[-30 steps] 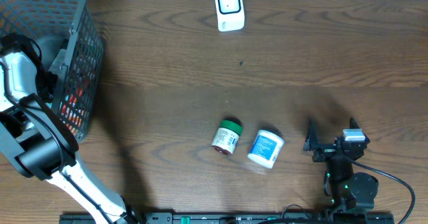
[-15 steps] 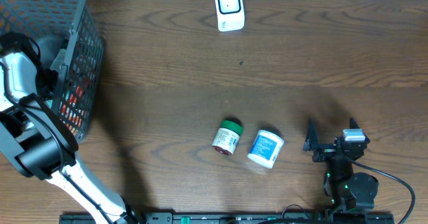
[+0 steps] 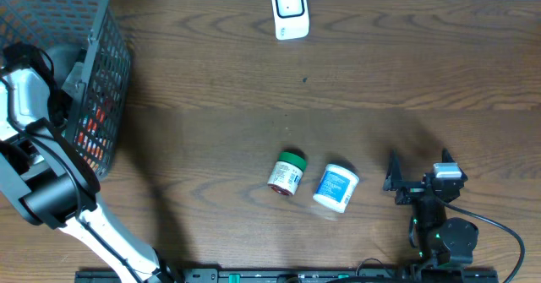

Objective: Scan the item barcode
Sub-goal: 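Lower the left gripper and grasp the mint-green wipes pack, then lift the wipes pack out and carry it left of the jar, then lower the wipes pack onto the table and open the left gripper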

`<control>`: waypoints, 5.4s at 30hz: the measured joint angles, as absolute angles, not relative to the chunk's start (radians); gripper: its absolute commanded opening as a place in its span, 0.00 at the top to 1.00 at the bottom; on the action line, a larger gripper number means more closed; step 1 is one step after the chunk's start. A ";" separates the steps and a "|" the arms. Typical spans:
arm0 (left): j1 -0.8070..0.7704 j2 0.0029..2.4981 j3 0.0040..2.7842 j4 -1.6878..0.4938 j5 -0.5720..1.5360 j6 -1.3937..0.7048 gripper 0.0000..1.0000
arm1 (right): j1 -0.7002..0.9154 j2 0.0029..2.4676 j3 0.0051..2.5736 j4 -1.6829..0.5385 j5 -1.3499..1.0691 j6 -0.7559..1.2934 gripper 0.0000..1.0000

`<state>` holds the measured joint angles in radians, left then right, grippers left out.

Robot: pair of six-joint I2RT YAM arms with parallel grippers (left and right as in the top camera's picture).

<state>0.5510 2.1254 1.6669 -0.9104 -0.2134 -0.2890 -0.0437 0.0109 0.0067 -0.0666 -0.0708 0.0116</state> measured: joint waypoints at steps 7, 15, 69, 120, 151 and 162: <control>0.559 2.070 1.668 -0.915 -0.164 -0.295 0.92 | -0.044 0.011 0.007 -0.067 -0.071 0.012 0.01; 0.559 1.699 1.672 -0.860 -0.136 -0.331 0.92 | -0.044 0.011 0.007 -0.067 -0.071 0.012 0.01; -0.455 1.854 1.398 -1.029 0.017 -0.371 0.88 | -0.044 0.011 0.007 -0.067 -0.071 0.012 0.01; -0.448 1.781 1.118 -0.732 0.042 -0.397 0.87 | -0.044 0.011 0.007 -0.067 -0.071 0.012 0.01; -0.447 1.647 1.116 -0.694 0.105 -0.431 0.89 | -0.044 0.011 0.007 -0.067 -0.071 0.012 0.01; -0.446 1.810 1.106 -0.664 0.145 -0.441 0.89 | -0.044 0.011 0.007 -0.067 -0.071 0.012 0.01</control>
<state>-0.4461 1.8099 1.1061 -0.6643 0.1452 -0.4408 -0.0437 0.0109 0.0067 -0.0666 -0.0708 0.0116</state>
